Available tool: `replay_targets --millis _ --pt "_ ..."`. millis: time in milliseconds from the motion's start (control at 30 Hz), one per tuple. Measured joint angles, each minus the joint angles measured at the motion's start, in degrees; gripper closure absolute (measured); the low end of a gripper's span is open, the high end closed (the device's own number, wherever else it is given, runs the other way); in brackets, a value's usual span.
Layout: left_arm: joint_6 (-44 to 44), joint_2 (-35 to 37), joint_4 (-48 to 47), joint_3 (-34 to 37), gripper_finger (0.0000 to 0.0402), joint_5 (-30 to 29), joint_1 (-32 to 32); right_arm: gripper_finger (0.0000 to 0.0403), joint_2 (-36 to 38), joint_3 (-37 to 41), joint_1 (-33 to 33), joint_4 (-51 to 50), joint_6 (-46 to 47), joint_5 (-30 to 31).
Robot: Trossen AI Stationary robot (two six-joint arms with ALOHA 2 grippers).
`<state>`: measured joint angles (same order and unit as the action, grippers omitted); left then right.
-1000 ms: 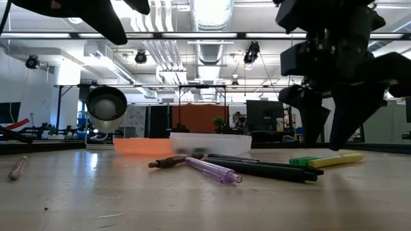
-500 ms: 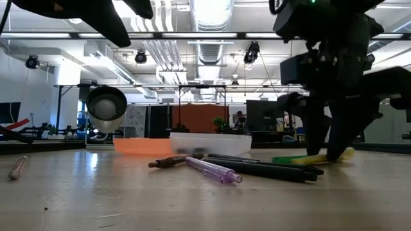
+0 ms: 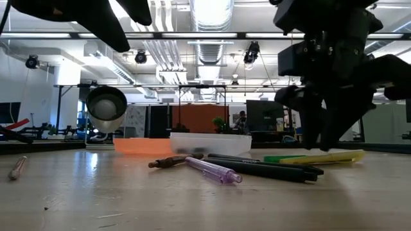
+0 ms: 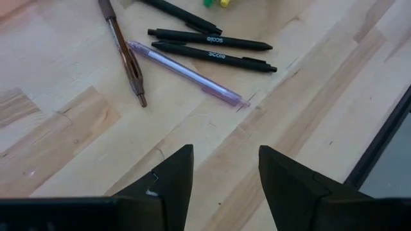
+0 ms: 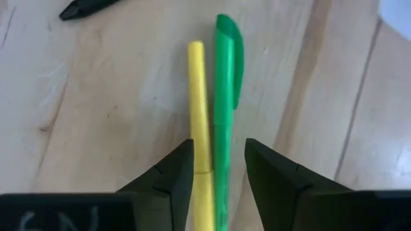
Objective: Pick & place school supplies into a supply box
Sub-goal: Put the green pen into the orange supply box
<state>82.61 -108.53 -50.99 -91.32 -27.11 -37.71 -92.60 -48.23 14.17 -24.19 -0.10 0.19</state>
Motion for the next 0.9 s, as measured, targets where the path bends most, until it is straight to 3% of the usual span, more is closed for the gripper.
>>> replay_targets --millis 333,600,900 --pt "0.55 -0.07 1.30 1.74 0.0243 0.00 0.00 0.0268 -2.64 0.00 -0.21 1.80 1.57 3.43" --pt "0.81 -0.07 1.71 1.78 0.0243 0.02 0.00 0.0281 -0.09 -1.35 -0.22 -0.41 2.77 2.48" --pt "0.61 -0.07 1.69 1.78 0.0243 0.20 0.00 0.0265 -0.81 -1.13 -2.32 -0.39 1.03 2.84"
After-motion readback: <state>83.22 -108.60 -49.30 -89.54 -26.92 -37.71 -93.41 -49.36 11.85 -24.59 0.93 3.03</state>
